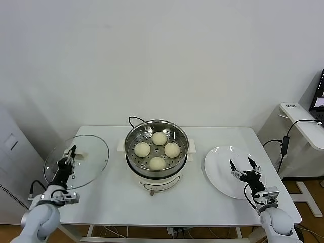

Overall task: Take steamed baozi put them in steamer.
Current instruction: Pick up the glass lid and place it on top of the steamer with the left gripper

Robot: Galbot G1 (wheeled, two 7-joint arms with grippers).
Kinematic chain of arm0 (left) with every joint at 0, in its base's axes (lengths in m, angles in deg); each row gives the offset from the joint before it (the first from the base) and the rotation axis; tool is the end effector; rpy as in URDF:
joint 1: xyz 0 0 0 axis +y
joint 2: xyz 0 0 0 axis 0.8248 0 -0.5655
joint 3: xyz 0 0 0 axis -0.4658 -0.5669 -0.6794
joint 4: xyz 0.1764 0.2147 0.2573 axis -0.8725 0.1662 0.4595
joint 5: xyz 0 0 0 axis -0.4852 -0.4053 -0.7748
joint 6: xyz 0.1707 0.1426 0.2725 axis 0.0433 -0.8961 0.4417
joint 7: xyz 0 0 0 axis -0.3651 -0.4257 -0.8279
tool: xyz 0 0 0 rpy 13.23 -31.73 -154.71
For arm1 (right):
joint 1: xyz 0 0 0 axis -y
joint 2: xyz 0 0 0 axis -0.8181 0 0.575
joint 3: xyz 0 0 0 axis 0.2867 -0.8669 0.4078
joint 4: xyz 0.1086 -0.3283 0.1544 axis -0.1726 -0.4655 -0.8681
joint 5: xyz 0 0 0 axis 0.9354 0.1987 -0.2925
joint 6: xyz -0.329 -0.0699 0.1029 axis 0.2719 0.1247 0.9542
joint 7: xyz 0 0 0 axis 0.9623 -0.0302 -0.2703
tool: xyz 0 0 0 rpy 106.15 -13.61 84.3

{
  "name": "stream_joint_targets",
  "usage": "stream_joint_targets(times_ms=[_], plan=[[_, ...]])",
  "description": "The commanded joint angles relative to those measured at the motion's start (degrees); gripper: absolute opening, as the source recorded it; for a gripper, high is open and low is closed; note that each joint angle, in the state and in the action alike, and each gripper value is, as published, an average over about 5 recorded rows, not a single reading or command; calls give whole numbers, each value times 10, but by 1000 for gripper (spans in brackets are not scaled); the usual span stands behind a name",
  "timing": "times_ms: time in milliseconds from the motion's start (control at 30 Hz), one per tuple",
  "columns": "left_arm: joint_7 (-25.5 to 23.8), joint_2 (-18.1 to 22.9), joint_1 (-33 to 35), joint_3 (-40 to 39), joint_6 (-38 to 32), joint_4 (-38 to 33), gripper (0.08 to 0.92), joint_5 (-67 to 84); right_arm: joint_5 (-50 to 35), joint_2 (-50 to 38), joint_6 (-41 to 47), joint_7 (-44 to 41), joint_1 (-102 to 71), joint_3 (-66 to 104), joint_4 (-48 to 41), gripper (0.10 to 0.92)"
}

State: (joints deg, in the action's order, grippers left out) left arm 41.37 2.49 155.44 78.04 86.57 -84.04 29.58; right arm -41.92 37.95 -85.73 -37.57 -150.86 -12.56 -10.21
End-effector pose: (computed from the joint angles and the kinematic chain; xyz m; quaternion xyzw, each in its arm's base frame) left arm 0.2944 0.1834 -0.3525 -0.0311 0.6968 0.7164 0.0170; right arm 0.2978 -0.2161 -0.4302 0.0339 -0.9985 0.0116 0.0420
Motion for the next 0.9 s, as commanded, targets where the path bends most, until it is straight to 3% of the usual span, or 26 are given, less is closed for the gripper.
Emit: stream_joint_targets(times_ms=[33, 333, 667, 900], plan=[[-119, -72, -37, -65, 172, -156, 116, 68, 6, 0, 3, -1, 3, 0, 0, 823], [-190, -94, -128, -202, 298, -217, 116, 69, 8, 4, 10, 14, 6, 11, 3, 823], [-252, -54, -213, -318, 387, -211, 116, 24, 6, 2, 13, 14, 4, 19, 5, 823], [-258, 2, -243, -369, 406, -184, 116, -50, 7, 2, 15, 15, 4, 22, -4, 823]])
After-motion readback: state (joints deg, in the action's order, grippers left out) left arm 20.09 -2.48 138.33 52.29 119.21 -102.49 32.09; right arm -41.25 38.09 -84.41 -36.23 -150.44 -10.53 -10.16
